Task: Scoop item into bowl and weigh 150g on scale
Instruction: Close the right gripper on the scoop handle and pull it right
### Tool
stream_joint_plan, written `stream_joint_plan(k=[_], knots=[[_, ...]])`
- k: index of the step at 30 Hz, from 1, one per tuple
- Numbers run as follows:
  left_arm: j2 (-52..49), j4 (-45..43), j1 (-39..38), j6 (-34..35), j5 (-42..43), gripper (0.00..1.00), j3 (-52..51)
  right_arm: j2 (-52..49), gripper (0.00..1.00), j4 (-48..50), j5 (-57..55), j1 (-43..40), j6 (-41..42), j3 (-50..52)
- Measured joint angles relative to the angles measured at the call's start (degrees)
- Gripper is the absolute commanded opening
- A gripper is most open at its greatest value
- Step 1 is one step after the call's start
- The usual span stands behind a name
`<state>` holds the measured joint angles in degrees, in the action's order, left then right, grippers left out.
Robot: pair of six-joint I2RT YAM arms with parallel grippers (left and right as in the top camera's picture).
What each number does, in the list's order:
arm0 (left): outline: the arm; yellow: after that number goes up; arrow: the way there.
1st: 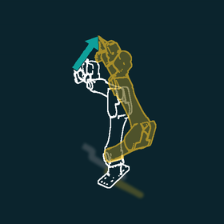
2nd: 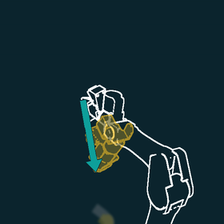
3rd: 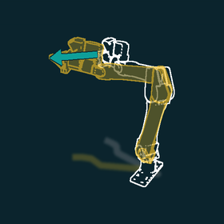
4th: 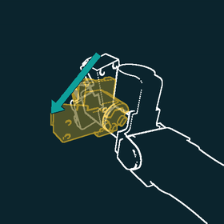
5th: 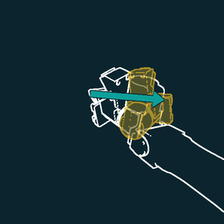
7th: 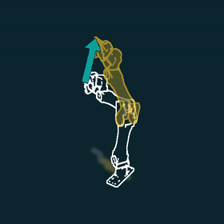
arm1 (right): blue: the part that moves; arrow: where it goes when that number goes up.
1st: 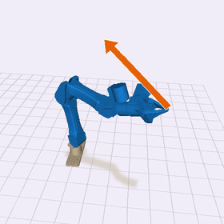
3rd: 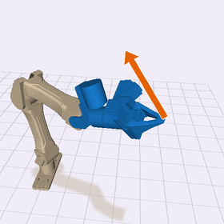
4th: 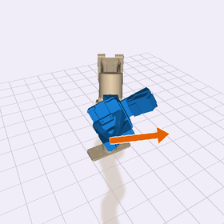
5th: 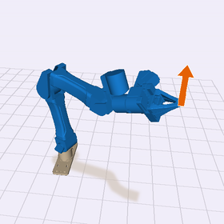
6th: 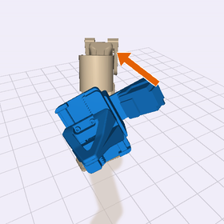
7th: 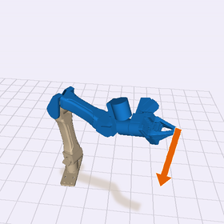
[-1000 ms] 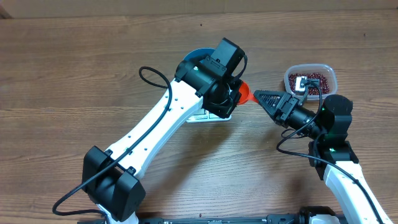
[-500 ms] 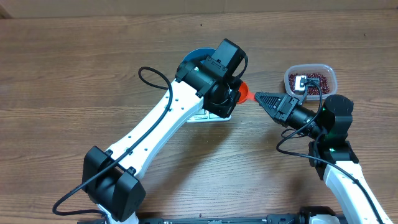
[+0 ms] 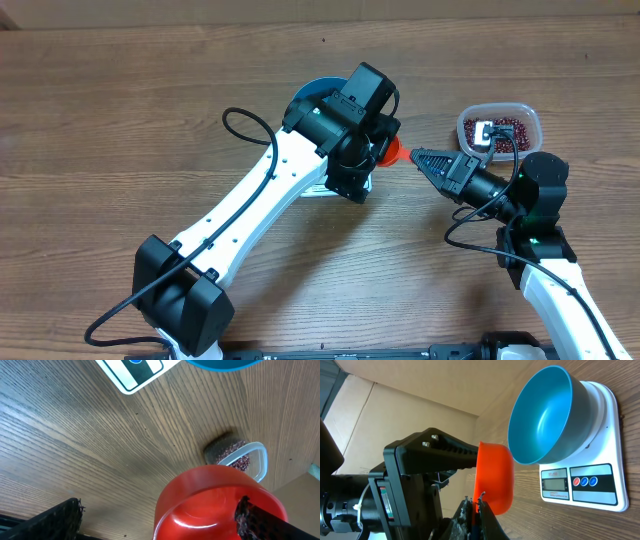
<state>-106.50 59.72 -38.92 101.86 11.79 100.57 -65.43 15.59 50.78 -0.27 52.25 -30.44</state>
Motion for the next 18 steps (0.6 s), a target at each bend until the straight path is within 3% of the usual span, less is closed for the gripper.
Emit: stream_joint_plan(k=[9, 13, 18], knots=[[0.00, 0.00, 0.02, -8.74, 2.19, 1.00, 0.00, 0.00, 0.04, -8.83, -3.26, -1.22, -5.01, -0.09], [0.00, 0.02, 0.02, -16.83, 2.58, 1.00, 0.00, 0.00, 0.04, -11.23, -4.17, -3.13, -6.71, -0.11], [0.00, 0.33, 0.04, -32.02, 1.60, 1.00, 0.00, 0.33, 0.04, -20.28, -7.58, -4.94, -9.55, -0.68]])
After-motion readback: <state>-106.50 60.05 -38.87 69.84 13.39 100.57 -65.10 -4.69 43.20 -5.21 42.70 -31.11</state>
